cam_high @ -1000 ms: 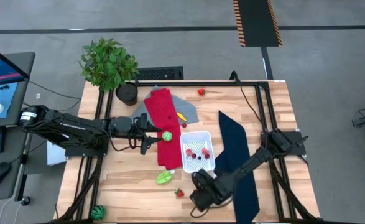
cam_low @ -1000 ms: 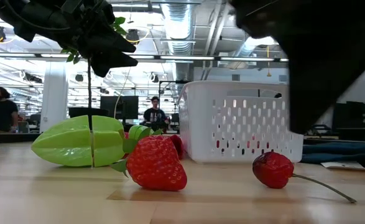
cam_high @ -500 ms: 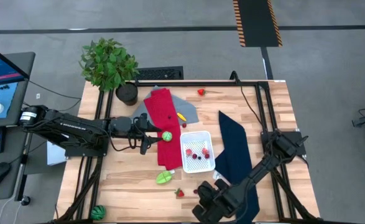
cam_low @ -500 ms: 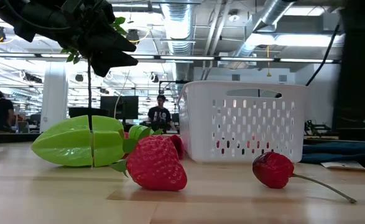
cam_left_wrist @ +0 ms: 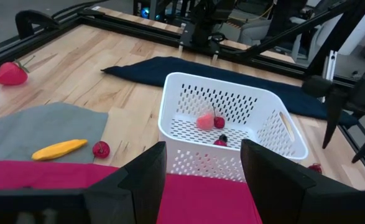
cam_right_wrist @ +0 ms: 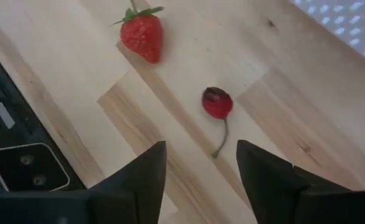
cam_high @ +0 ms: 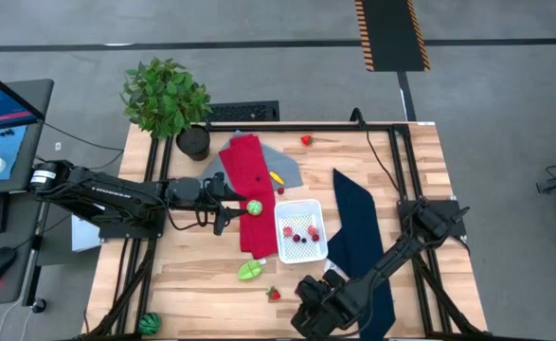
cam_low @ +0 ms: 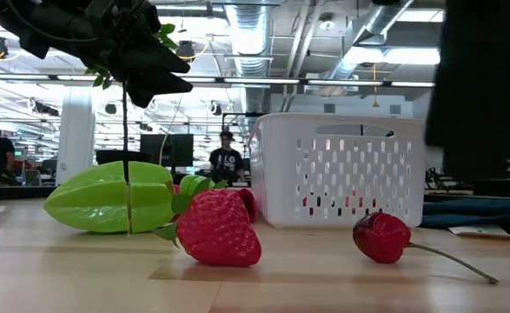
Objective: Pick and placing Produce into tupperware
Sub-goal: Put the cherry into the white bin
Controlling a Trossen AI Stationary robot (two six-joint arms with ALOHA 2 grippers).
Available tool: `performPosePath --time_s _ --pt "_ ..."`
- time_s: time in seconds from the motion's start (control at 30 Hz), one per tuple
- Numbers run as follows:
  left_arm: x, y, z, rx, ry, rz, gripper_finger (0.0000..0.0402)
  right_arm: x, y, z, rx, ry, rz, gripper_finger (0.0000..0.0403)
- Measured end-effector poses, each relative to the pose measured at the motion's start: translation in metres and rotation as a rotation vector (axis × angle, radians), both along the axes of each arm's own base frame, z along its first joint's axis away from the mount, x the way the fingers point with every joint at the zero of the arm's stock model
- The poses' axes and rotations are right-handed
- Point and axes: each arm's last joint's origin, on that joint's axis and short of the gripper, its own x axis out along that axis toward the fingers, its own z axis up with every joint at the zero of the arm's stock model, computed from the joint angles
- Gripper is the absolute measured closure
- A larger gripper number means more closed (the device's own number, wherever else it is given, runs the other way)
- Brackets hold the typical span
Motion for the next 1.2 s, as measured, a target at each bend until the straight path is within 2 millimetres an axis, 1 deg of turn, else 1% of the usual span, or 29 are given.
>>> performPosePath --time_s 0.07,0.13,0.23,0.33,0.57,0.83,0.93,1.03,1.2 --pt "0.0 0.0 0.0 0.0 0.0 0.0 0.0205 -0.002 -0.001 -0.007 -0.029 0.035 0.013 0.0188" --pt "0.0 0.0 0.0 0.0 0.0 0.0 0.0205 0.002 0.001 -0.014 -0.011 0.042 0.02 0.0195" --pt "0.0 0.0 0.0 0.001 -0.004 0.0 0.0205 0.001 -0.005 -0.023 -0.018 0.119 0.027 0.0205" --pt "0.0 0.0 0.0 0.001 -0.005 0.0 0.0205 0.005 -0.004 -0.019 -0.034 0.057 0.029 0.0214" --pt "0.0 0.0 0.0 0.001 -0.002 0.0 0.0205 0.006 -0.008 -0.02 -0.065 0.059 0.035 0.023" --pt "0.0 0.0 0.0 0.001 -0.003 -0.001 0.0205 0.006 -0.015 -0.031 -0.06 0.084 0.035 0.0241" --pt "0.0 0.0 0.0 0.001 -0.003 -0.001 0.0205 0.005 -0.018 -0.035 -0.059 0.085 0.021 0.0252" --pt "0.0 0.0 0.0 0.001 -0.003 -0.001 0.0205 0.003 -0.017 -0.035 -0.052 0.097 0.018 0.0284" --pt "0.0 0.0 0.0 0.002 -0.003 -0.001 0.0205 0.004 -0.018 -0.035 -0.042 0.105 0.019 0.0381"
